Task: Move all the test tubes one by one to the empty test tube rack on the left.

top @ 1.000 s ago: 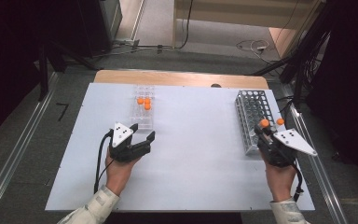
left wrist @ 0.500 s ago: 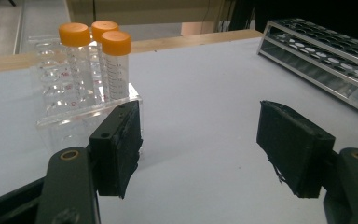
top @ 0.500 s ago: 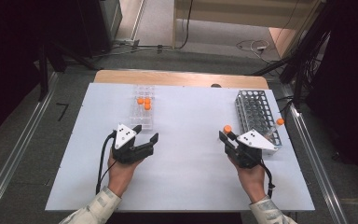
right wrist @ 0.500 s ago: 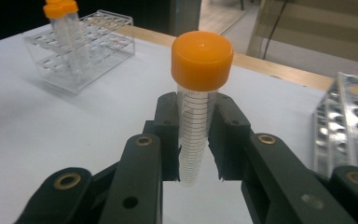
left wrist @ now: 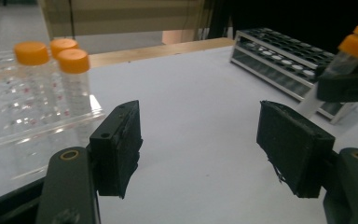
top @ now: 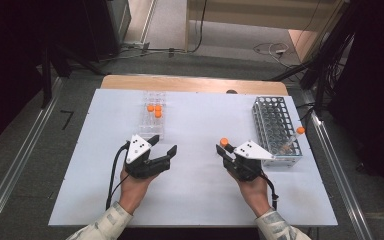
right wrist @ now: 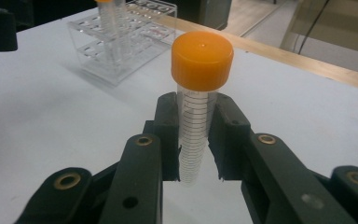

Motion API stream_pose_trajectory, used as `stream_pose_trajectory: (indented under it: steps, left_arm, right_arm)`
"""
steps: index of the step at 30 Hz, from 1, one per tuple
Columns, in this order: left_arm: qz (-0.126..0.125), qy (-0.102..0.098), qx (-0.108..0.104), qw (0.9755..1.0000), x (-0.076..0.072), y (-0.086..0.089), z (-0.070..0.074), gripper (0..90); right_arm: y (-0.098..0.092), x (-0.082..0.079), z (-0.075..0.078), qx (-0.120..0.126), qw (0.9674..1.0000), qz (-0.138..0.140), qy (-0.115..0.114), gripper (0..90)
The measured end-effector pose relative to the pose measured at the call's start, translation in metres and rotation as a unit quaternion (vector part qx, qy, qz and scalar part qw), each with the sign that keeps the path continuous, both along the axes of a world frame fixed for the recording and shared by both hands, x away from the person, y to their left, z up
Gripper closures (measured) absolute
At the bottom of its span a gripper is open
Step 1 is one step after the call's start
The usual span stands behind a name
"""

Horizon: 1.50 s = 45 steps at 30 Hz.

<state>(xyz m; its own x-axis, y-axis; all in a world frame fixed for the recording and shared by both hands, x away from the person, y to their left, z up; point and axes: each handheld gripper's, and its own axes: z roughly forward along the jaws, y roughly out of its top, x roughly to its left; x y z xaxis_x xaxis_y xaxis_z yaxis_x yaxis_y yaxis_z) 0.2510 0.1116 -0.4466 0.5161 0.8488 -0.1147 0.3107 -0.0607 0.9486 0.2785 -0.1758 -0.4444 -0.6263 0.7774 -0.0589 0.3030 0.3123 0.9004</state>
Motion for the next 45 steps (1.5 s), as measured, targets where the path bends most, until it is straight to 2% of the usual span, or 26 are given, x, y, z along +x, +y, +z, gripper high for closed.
stream_pose_trajectory:
  steps: [3,7,15,22,28,38,39,42,45]
  left_arm:
    - [-0.022,-0.008,0.007,0.9997,-0.004,-0.008,0.003,30.1]
    - [-0.054,-0.013,0.005,0.9985,-0.008,-0.021,0.006,30.3]
    - [-0.084,-0.020,0.000,0.9963,-0.010,-0.036,0.009,35.7]
    - [-0.098,-0.024,0.006,0.9949,-0.010,-0.041,0.006,48.4]
    - [-0.105,-0.028,0.013,0.9941,-0.010,-0.041,0.005,64.0]
    - [-0.103,-0.028,0.016,0.9941,-0.010,-0.040,0.004,68.9]
    - [-0.103,-0.027,0.013,0.9943,-0.010,-0.040,0.005,69.1]
    - [-0.098,-0.028,0.008,0.9948,-0.009,-0.037,0.006,69.3]
    - [-0.086,-0.028,0.000,0.9959,-0.006,-0.029,0.009,69.3]
  right_arm:
    - [0.008,-0.001,-0.002,-0.003,0.9999,0.013,0.004,72.2]
    - [0.019,-0.003,-0.005,-0.007,0.9995,0.030,0.007,72.2]
    - [0.044,-0.010,-0.009,-0.014,0.9978,0.064,0.012,72.2]
    - [0.059,-0.015,-0.010,-0.014,0.9961,0.086,0.015,72.2]
    - [0.066,-0.020,-0.009,-0.011,0.9950,0.098,0.016,72.2]
    - [0.066,-0.019,-0.008,-0.009,0.9945,0.103,0.020,71.6]
    - [0.065,-0.019,-0.008,-0.007,0.9943,0.104,0.022,70.4]
    - [0.065,-0.018,-0.007,-0.005,0.9936,0.109,0.029,55.9]
    - [0.060,-0.016,-0.006,-0.006,0.9936,0.109,0.027,45.7]
